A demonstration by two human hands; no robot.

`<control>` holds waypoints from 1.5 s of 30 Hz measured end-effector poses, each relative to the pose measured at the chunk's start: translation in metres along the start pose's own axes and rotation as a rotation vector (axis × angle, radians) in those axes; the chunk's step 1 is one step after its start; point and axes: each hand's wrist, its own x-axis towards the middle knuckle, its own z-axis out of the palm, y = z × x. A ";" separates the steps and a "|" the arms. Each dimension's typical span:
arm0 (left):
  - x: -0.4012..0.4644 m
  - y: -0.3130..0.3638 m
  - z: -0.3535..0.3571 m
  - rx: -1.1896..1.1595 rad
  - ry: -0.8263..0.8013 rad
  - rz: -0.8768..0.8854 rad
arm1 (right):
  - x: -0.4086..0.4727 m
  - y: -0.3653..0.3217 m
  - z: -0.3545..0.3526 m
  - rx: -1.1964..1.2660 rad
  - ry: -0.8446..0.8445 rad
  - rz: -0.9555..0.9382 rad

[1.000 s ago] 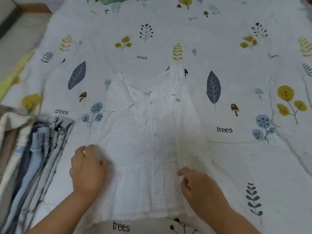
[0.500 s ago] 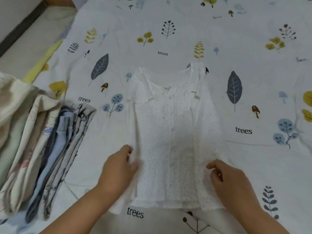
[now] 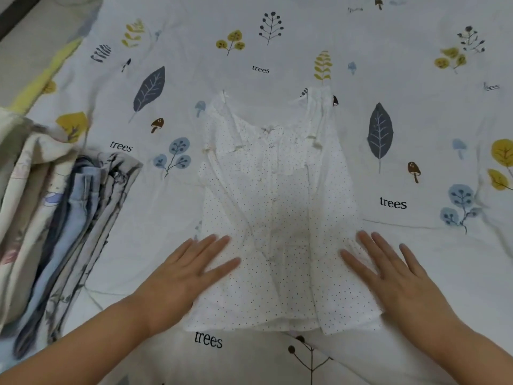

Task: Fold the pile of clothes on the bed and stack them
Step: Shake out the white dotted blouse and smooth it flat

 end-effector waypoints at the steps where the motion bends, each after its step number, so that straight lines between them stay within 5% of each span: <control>1: 0.001 0.001 -0.001 0.020 -0.021 0.037 | 0.000 0.004 0.002 -0.034 -0.037 -0.035; 7: 0.014 0.006 -0.012 -0.076 -0.156 0.148 | 0.011 0.014 0.009 0.018 -0.078 -0.267; 12: 0.028 -0.004 -0.011 -0.777 -0.177 -0.057 | 0.028 -0.001 -0.002 0.100 -0.082 -0.330; 16: 0.053 -0.020 -0.034 -1.204 -0.054 -0.506 | 0.053 -0.005 -0.025 0.507 -0.031 -0.132; 21: 0.089 -0.055 -0.076 -1.709 0.001 -0.462 | 0.102 0.009 -0.062 1.130 -0.104 0.183; 25: 0.132 -0.086 -0.089 -2.011 0.159 -0.603 | 0.154 0.027 -0.080 1.259 0.149 0.328; 33: 0.207 -0.151 -0.112 -2.223 0.449 -0.682 | 0.266 0.060 -0.088 1.441 0.280 0.532; 40: 0.238 -0.169 -0.073 -1.245 0.269 -1.007 | 0.295 0.064 -0.042 1.214 0.129 0.758; 44: 0.242 -0.170 -0.067 -1.469 0.380 -0.972 | 0.296 0.068 -0.032 1.087 0.226 0.796; 45: 0.242 -0.172 -0.066 -1.362 0.447 -1.016 | 0.295 0.068 -0.033 1.001 0.261 0.788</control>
